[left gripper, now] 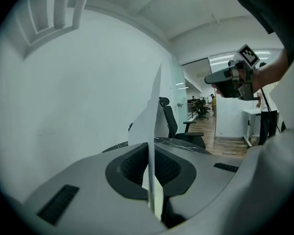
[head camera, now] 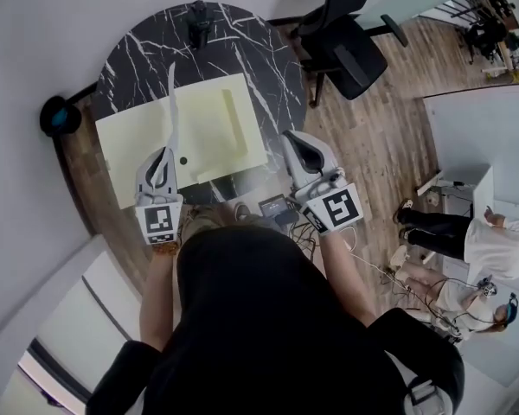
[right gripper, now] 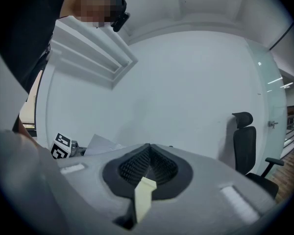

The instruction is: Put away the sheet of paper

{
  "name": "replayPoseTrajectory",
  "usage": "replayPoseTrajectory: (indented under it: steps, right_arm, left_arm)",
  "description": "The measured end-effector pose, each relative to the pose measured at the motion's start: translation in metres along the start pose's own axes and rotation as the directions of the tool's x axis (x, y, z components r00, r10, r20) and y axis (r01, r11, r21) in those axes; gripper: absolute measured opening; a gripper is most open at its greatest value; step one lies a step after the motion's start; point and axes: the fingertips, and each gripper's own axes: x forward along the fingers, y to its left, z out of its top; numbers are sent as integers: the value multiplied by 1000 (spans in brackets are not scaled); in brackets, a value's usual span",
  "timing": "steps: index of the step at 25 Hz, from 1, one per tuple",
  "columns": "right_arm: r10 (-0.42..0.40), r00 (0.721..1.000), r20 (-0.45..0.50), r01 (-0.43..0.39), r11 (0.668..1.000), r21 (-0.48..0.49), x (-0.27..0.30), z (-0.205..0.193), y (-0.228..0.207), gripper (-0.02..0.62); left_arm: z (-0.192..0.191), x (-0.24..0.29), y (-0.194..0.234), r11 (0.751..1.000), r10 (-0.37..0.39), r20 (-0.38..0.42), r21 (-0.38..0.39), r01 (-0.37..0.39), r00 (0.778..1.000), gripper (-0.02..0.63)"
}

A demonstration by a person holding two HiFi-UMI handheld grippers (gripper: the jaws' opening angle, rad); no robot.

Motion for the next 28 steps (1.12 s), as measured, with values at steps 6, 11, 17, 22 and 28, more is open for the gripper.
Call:
replayPoseTrajectory:
  steps: [6, 11, 17, 22, 28]
  right_arm:
    - [-116, 993, -25, 116, 993, 15, -1, -9, -8, -3]
    - [-189, 981, -45, 191, 980, 49, -9, -22, -26, -2]
    - [-160, 987, -26, 161, 987, 24, 4, -24, -46, -2]
    - [-110, 994, -17, 110, 994, 4, 15, -17, -60, -3]
    - [-100, 994, -40, 100, 995, 2, 16, -23, -69, -2]
  left_arm:
    - [-43, 19, 15, 996, -88, -62, -38, 86, 994, 9]
    - [-66, 38, 25, 993, -114, -113, -46, 109, 987, 9]
    - [-55, 62, 27, 996, -93, -97, 6, 94, 991, 9]
    - [-63, 81, -10, 965, -205, -145, 133, 224, 968, 9]
    - [-107, 96, -39, 944, -304, -264, 48, 327, 915, 9]
